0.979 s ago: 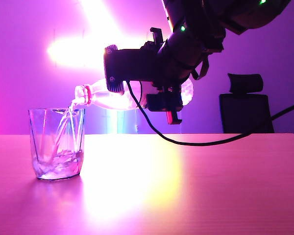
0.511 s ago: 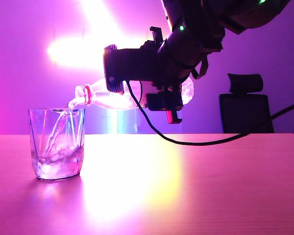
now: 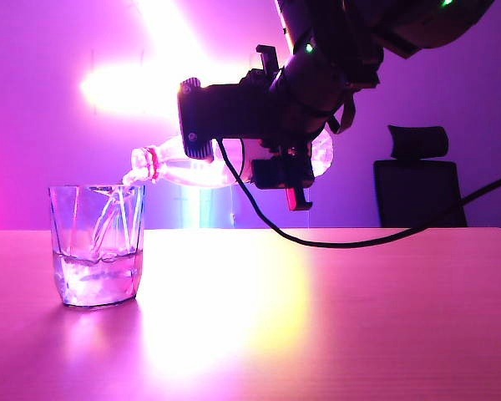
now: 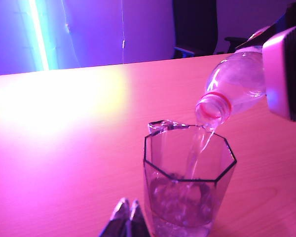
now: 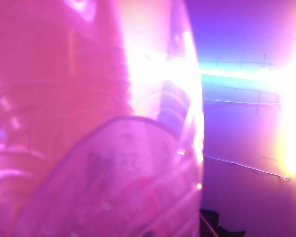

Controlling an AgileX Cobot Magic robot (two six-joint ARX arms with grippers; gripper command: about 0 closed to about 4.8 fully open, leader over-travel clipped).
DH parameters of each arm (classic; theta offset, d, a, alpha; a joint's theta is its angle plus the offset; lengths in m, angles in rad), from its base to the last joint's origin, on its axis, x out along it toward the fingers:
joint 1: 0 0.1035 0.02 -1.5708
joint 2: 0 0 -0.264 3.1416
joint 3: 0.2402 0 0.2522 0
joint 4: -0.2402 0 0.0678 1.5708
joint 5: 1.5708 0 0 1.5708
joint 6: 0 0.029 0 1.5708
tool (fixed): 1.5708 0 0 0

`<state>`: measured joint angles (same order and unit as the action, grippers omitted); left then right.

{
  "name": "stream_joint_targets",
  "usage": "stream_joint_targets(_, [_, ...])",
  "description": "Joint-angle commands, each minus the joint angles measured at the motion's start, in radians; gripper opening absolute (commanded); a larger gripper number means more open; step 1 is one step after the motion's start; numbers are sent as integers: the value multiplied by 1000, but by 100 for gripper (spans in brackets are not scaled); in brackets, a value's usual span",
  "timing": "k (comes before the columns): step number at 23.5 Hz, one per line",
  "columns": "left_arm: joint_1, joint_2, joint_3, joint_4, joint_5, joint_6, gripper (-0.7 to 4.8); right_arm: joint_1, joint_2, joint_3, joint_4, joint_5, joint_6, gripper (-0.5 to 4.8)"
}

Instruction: Pick up the mineral water bottle on the table and pour water into the mug until it's half full.

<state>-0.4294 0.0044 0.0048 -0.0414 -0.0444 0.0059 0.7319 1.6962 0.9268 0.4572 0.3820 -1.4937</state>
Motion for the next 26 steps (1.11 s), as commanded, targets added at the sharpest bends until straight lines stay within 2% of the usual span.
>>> stream_joint_targets(1, [-1, 2, 4, 13, 3, -3, -2, 2, -10, 10, 49, 2, 0, 278])
stream_joint_targets(15, [-1, 2, 4, 13, 3, -3, -2, 2, -10, 10, 48, 1, 10, 278])
stream_joint_targets(23, [-1, 2, 4, 13, 3, -3, -2, 16, -10, 10, 48, -7, 135, 278])
stream_joint_targets(26, [-1, 2, 4, 13, 3, -3, -2, 17, -10, 10, 44, -6, 238, 284])
